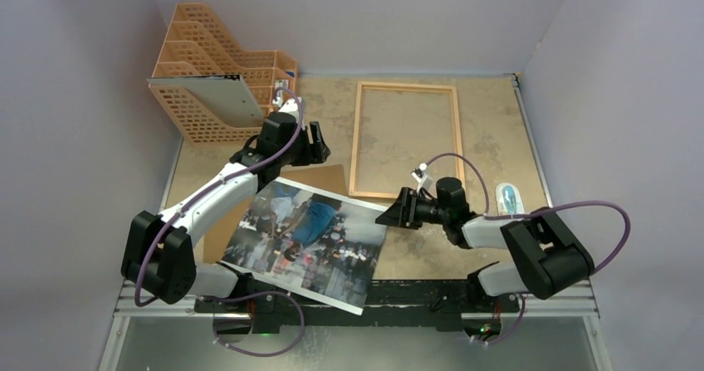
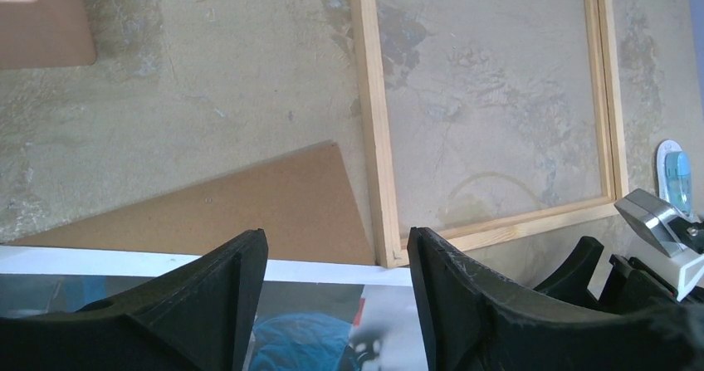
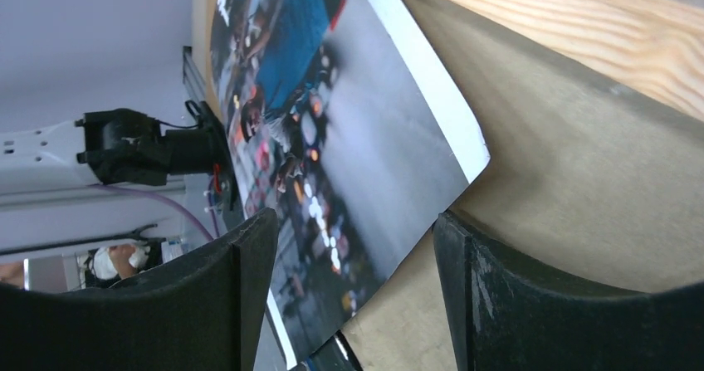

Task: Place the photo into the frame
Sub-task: Pick up the photo at the center of the board.

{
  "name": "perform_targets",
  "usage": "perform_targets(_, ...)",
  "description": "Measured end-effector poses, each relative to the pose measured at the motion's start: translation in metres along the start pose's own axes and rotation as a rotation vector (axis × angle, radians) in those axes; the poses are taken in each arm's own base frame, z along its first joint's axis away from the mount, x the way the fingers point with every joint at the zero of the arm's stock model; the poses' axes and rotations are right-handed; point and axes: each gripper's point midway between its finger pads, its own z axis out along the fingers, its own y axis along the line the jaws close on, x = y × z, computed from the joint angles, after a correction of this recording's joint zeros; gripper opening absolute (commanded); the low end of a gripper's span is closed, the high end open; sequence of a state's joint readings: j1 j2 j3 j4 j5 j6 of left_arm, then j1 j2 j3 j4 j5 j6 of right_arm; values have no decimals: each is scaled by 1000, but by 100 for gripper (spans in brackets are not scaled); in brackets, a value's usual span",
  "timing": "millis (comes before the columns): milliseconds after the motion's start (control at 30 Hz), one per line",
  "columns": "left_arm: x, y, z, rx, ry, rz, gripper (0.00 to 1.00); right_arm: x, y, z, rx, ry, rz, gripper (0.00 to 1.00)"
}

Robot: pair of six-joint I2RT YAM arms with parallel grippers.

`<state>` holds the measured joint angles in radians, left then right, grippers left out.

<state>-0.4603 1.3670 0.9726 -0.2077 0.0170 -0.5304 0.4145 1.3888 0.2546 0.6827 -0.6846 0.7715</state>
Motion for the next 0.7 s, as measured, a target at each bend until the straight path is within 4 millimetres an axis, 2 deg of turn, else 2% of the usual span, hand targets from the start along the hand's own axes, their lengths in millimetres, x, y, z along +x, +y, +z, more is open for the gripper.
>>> perform_targets(167,-2,-2,-1,7,-3,0,66,-7,17,5,-83,-19,-25,70)
perform_targets(333,-2,-3,-1,12,-2,0,66,-4,24,14,-120,-6,35,68)
perform_targets(500,-3,-1,-1,1,-6,0,65,1,30,22,-128,3,108,58)
perform_targets(600,1,15,2,-76,-23,-17,62,1,33,28,-118,-8,138,59)
perform_targets(633,8,24,4,-109,-20,-29,59,-1,35,31,-113,-16,142,60)
perform_targets(700,37,45,7,-176,24,-52,53,-6,38,36,-102,-34,149,60)
